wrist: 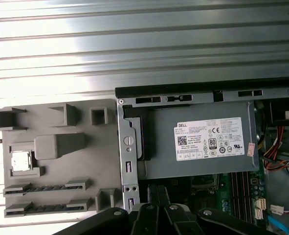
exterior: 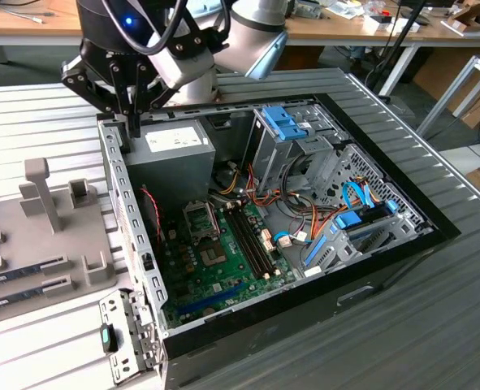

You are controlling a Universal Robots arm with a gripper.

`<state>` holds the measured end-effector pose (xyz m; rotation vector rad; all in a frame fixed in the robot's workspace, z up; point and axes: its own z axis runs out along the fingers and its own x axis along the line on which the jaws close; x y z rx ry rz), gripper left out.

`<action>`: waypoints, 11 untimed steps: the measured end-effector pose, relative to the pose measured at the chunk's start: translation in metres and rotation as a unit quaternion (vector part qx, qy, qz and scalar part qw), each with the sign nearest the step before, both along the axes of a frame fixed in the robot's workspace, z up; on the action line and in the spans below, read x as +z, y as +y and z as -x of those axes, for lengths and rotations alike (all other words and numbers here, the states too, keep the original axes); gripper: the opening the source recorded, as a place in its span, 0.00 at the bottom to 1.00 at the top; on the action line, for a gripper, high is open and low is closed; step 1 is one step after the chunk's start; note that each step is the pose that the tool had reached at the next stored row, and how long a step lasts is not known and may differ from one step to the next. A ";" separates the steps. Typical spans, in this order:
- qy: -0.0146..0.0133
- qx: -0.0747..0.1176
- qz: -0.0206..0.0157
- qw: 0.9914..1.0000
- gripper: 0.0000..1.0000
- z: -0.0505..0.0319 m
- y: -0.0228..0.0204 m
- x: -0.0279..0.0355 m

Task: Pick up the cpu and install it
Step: 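Reach for the cpu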

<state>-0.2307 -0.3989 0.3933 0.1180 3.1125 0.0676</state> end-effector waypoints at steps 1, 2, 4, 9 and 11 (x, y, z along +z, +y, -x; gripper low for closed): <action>0.000 0.000 0.000 1.000 0.11 0.0004 0.0000 0.0000; 0.000 0.000 0.000 1.000 0.11 0.0007 0.0000 0.0000; 0.000 0.000 0.000 1.000 0.11 0.0016 0.0000 0.0000; 0.000 0.000 0.000 1.000 0.11 0.0034 0.0000 0.0000; 0.000 0.000 0.000 1.000 0.11 0.0038 0.0000 0.0000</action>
